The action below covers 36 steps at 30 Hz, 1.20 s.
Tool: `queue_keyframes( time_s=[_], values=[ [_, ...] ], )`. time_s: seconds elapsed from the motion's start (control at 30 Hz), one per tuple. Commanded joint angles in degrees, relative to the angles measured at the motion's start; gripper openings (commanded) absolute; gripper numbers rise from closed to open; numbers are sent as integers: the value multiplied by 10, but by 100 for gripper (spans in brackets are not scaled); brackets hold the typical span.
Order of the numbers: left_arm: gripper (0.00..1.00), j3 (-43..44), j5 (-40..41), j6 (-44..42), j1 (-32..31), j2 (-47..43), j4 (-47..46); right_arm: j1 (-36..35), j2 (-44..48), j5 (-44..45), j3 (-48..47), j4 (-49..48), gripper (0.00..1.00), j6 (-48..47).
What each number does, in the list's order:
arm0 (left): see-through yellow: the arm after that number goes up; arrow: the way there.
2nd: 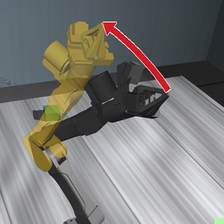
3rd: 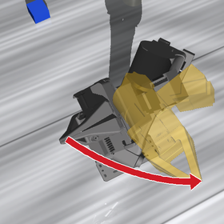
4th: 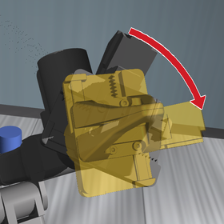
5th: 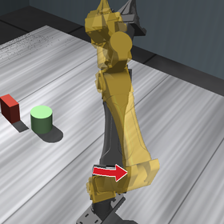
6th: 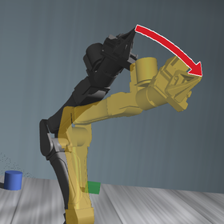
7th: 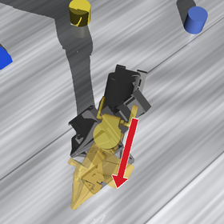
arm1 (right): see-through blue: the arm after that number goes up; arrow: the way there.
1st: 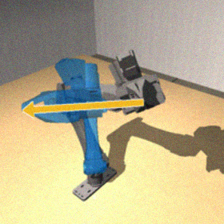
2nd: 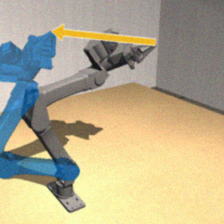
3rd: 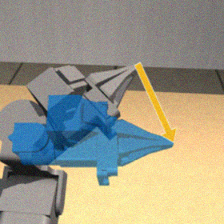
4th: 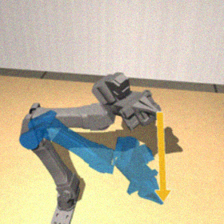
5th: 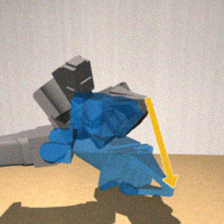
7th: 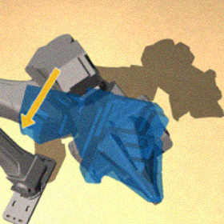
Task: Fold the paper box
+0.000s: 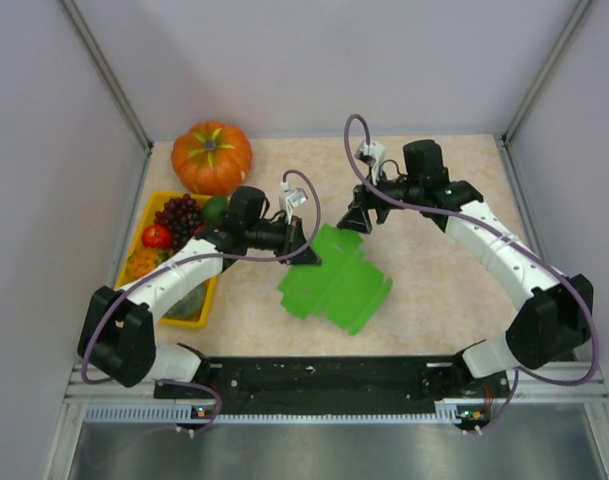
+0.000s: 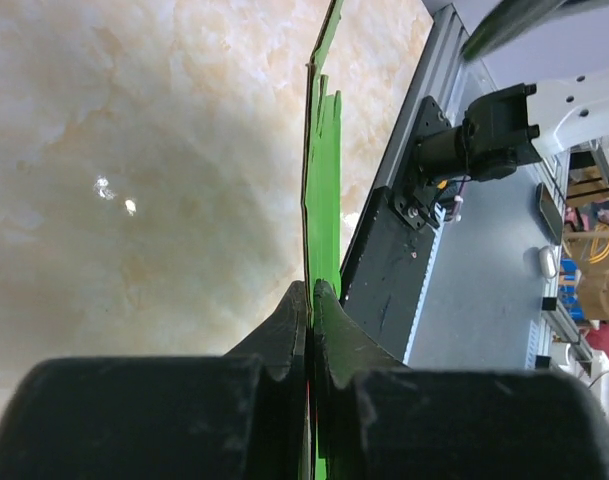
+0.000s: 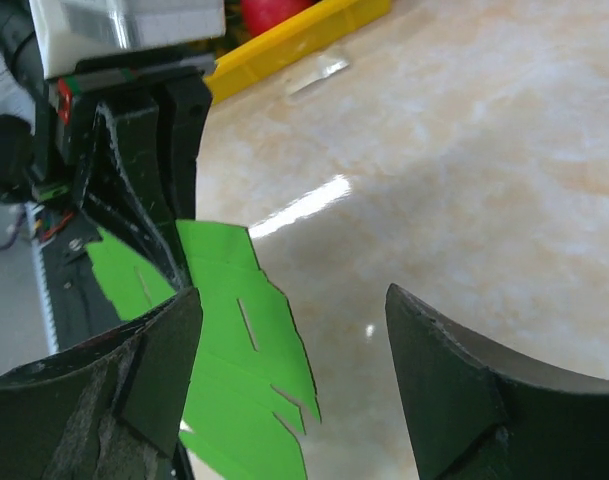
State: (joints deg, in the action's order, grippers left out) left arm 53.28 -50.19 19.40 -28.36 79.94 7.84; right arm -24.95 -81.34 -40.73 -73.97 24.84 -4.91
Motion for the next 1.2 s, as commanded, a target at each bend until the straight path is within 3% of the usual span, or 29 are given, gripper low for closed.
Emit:
queue_keyframes(
  time_s=[0.0, 0.07, 0.2, 0.3, 0.33, 0.4, 0.47, 0.5, 0.57, 0.6, 0.7, 0.83, 0.9, 1.03, 1.17],
  values=[
    [1, 35, -3, -62, 3, -48, 68, -8, -18, -173, -25, 66, 70, -72],
    [1, 45, -6, -78, 2, -46, 92, -14, -22, -214, -15, 64, 65, -70],
    [1, 58, -32, -99, -1, -49, 104, -41, -36, -187, -5, 64, 53, -57],
    [3, 59, -46, -110, -3, -58, 104, -48, -43, -175, 1, 39, 20, -28],
    [4, 58, -44, -111, -3, -61, 103, -50, -38, -156, 17, -2, 2, 5],
    [13, 55, -17, -104, -2, -79, 97, -49, -4, -138, 48, -54, 0, 45],
    [30, 33, 37, -75, -1, -104, 79, -48, 30, -73, 104, -141, 0, 113],
    [49, 18, 64, -58, 1, -144, 61, -45, 62, -52, 123, -175, 0, 138],
    [70, -41, 126, -3, 10, -193, 5, -34, 90, -23, 181, -264, 0, 228],
    [82, -63, 200, 21, 21, -244, -5, -20, 114, -20, 195, -284, 0, 258],
    [90, -153, 317, 103, 36, -356, -62, 14, 151, 18, 241, -308, 0, 344],
    [97, -212, 360, 152, 45, -446, -74, 69, 228, 18, 313, -368, 0, 467],
    [98, -228, 336, 163, 49, -452, -119, 83, 241, 12, 322, -376, 0, 487],
    [97, -246, 196, 208, 51, -403, -202, 90, 265, 21, 331, -373, 0, 509],
    [94, -249, 193, 205, 51, -379, -233, 94, 283, 10, 336, -393, 0, 527]
  ],
)
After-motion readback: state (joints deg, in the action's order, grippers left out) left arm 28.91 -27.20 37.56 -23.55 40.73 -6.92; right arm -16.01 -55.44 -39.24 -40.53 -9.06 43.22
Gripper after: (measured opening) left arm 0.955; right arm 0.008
